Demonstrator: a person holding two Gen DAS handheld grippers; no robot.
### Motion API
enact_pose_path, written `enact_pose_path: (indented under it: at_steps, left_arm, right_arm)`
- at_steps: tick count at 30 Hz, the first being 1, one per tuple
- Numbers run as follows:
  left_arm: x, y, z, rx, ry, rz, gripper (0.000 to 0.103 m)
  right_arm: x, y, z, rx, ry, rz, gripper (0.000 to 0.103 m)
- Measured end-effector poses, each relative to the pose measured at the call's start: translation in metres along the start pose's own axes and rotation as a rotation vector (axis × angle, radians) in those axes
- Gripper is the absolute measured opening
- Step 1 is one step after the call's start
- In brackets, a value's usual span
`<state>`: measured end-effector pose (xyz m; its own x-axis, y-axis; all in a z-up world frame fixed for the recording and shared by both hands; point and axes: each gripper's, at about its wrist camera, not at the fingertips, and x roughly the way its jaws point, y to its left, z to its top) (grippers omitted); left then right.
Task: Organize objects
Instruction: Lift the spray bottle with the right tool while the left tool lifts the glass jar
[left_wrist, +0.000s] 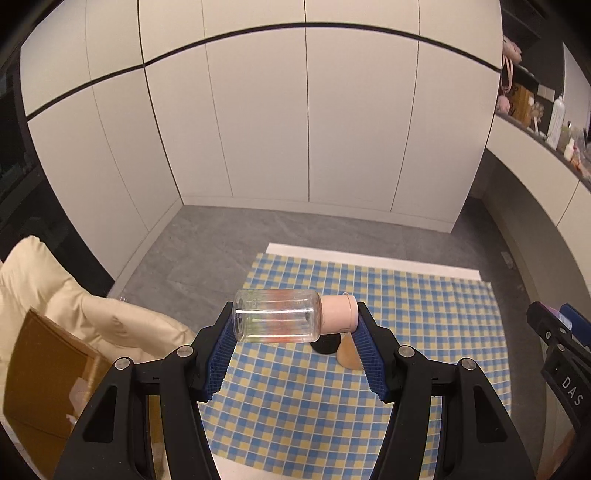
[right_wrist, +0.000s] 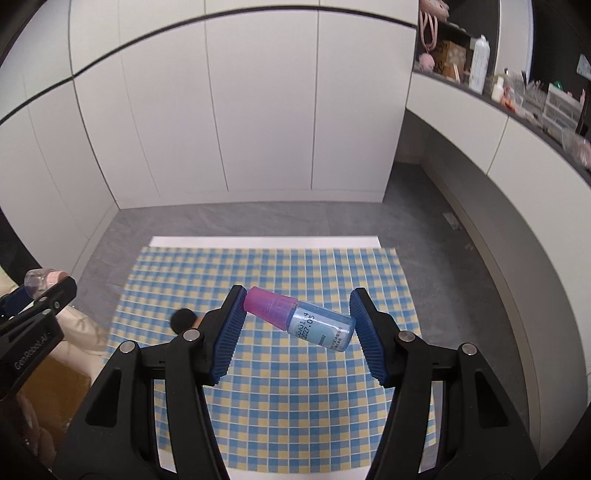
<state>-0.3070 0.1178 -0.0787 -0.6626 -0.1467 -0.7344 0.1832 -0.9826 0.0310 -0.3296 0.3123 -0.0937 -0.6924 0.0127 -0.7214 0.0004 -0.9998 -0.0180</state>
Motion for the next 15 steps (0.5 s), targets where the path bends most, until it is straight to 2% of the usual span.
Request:
enact_pose_path:
  at_steps: [8, 15]
  left_arm:
    - [-0.045, 0.005, 0.024, 0.006, -0.043, -0.007, 0.061]
    - [-0.083, 0.011, 0.04, -0.017, -0.077, -0.025, 0.061]
  right_arm:
    - [-0.053, 0.009, 0.028, -0.031, -0.058, 0.009, 0.06]
    - [-0.085, 0.01, 0.043, -0.029, -0.069, 0.019, 0.06]
